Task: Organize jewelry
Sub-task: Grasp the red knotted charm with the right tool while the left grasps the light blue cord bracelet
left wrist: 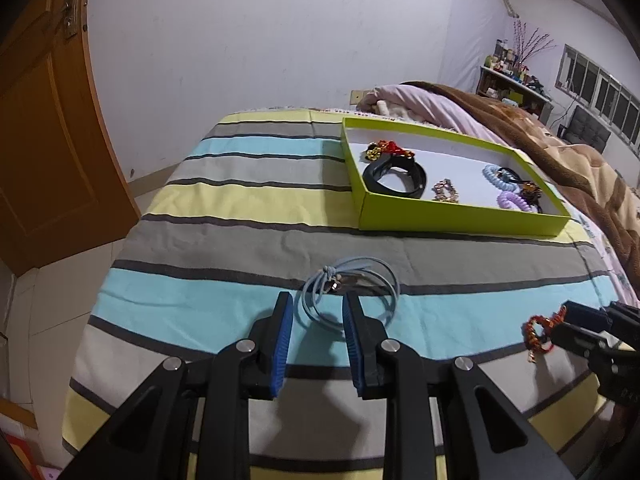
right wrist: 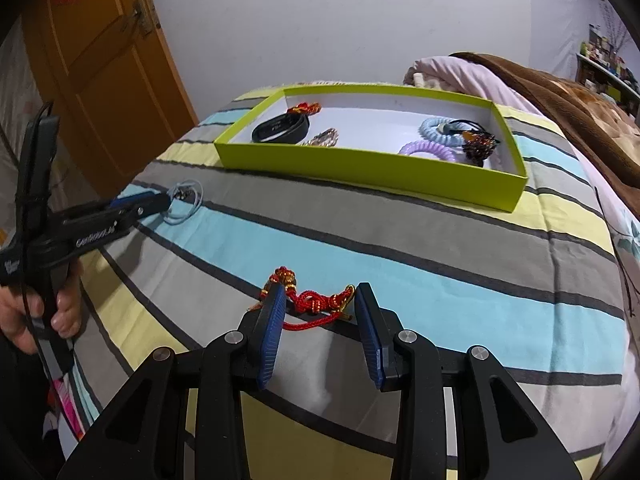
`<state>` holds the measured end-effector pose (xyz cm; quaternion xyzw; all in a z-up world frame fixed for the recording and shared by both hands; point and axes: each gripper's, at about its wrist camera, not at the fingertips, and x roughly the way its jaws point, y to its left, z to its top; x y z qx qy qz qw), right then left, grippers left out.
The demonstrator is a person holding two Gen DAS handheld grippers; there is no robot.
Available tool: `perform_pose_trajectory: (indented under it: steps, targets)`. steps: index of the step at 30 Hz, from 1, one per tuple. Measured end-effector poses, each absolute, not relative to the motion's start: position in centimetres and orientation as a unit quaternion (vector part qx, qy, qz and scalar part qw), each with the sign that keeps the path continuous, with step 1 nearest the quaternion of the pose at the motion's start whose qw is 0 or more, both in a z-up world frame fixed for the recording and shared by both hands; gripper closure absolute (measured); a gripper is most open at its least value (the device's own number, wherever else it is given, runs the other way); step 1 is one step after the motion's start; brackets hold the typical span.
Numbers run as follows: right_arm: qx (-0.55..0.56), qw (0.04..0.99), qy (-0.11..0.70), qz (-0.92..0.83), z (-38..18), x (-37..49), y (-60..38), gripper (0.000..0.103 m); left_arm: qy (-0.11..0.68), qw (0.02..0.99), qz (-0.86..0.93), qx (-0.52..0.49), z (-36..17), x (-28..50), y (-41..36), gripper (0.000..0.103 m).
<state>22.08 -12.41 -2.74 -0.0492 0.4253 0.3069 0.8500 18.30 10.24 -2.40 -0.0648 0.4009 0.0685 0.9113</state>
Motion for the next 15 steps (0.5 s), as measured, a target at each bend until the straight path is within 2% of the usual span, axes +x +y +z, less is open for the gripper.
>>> perform_pose_trajectory:
  steps: [6, 8, 9, 10, 11, 15]
  targets:
    - [-0.07, 0.851, 0.425, 0.299, -2.94, 21.91, -11.77, 0.066, 0.418, 0.904, 0.06, -0.063, -2.98, 19.17, 10.0, 0.076]
    - [-0.079, 0.854, 0.423, 0.291, -2.94, 21.87, -11.57, 0.076, 0.423, 0.902, 0.062, -0.056, -3.12, 19.34, 9.79, 0.077]
    - [-0.08, 0.856, 0.421, 0.289, -2.88, 21.81, -11.58, 0.077, 0.424, 0.902, 0.063, -0.053, -3.14, 19.34, 9.68, 0.079]
    - [-0.081, 0.856, 0.421, 0.289, -2.82, 21.79, -11.57, 0.083, 0.423, 0.903, 0.061, -0.05, -3.12, 19.31, 9.57, 0.088]
    - [-0.081, 0.857, 0.419, 0.288, -2.75, 21.72, -11.6, 0.086, 0.423, 0.903, 0.059, -0.049, -3.13, 19.26, 9.49, 0.094]
    - [-0.082, 0.861, 0.413, 0.285, -2.43, 21.33, -11.82, 0.089, 0.421, 0.904, 0.057, -0.043, -2.96, 19.19, 9.28, 0.102]
